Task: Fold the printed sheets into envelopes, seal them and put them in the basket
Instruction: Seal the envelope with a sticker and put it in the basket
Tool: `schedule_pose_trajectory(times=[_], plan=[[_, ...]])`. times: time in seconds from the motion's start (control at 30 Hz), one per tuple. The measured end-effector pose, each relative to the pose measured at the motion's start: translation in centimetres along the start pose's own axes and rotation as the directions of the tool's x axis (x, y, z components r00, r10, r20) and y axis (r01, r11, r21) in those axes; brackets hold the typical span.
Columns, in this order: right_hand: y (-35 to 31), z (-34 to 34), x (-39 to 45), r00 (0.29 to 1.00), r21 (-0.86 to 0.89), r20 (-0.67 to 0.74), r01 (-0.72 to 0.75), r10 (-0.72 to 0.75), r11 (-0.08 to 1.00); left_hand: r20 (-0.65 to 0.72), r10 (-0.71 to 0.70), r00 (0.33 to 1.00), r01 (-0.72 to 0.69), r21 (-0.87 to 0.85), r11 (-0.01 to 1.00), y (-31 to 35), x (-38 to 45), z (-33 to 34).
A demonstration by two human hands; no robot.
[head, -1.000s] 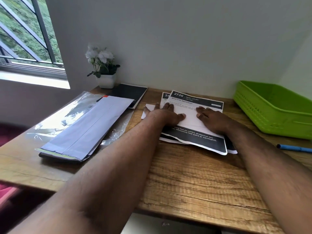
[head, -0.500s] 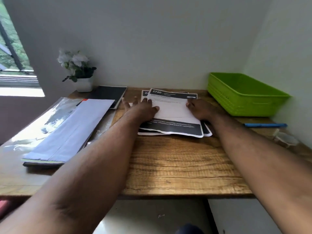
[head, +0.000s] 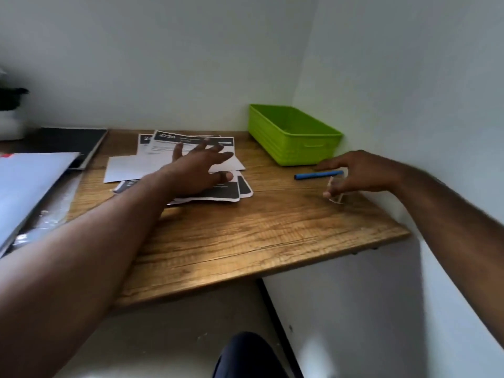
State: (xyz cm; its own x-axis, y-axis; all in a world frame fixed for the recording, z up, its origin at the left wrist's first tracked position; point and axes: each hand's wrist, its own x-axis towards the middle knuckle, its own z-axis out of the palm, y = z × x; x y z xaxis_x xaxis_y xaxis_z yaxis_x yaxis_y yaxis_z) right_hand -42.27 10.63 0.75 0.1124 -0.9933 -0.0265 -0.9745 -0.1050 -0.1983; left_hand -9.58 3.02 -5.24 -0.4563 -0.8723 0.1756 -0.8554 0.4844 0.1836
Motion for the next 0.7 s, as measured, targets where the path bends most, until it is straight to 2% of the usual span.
schedule_pose_trajectory(times=[0.07, 0.13, 0.23, 0.3, 0.33, 0.4, 0.47, 0.53, 0.6, 0.7], plan=[[1.0, 0.1, -0.6, 0.995, -0.034, 0.099, -0.027, 0.031, 0.999, 0.007, -0.016, 1.0, 0.017, -0.006, 1.0, -0.5, -0.1, -0.1], [1.4, 0.5, -0.5, 0.995, -0.063, 0.1, -0.022, 0.028, 0.998, 0.009, -0.044, 0.999, 0.044, -0.016, 0.999, -1.0, -0.2, -0.1], [1.0, 0.7, 0.5, 0.996, 0.011, -0.085, -0.003, 0.004, 1.0, -0.018, -0.093, 0.995, 0.092, -0.07, 0.993, -0.9, -0.2, -0.5], [-0.7, 1.3, 1.7, 0.968, 0.185, -0.235, 0.129, -0.084, 0.974, -0.108, -0.079, 0.991, 0.053, -0.23, 0.972, -0.1, -0.3, -0.9], [-2.2, 1.7, 2.7, 0.942, 0.272, -0.298, 0.237, -0.153, 0.932, -0.161, -0.092, 0.983, 0.023, -0.388, 0.922, 0.2, -0.5, -1.4], [-5.9, 2.7, 4.7, 0.882, 0.43, -0.4, 0.42, -0.248, 0.799, -0.183, -0.157, 0.97, -0.02, -0.71, 0.704, 0.9, -1.2, -2.3], [-9.2, 3.8, 6.9, 0.84, 0.56, -0.471, 0.521, -0.269, 0.644, -0.178, -0.228, 0.957, -0.04, -0.863, 0.504, 1.1, -1.5, -3.0], [-12.2, 4.9, 9.3, 0.806, 0.62, -0.539, 0.576, -0.244, 0.533, -0.189, -0.328, 0.925, -0.065, -0.933, 0.355, 0.6, -1.6, -3.5], [-15.1, 5.6, 11.2, 0.782, 0.644, -0.585, 0.608, -0.213, 0.463, -0.231, -0.417, 0.879, -0.101, -0.945, 0.311, -0.2, -1.5, -3.9], [-17.9, 5.9, 12.5, 0.764, 0.668, -0.599, 0.642, -0.239, 0.377, -0.267, -0.457, 0.848, -0.154, -0.95, 0.271, -1.0, -1.7, -4.2]])
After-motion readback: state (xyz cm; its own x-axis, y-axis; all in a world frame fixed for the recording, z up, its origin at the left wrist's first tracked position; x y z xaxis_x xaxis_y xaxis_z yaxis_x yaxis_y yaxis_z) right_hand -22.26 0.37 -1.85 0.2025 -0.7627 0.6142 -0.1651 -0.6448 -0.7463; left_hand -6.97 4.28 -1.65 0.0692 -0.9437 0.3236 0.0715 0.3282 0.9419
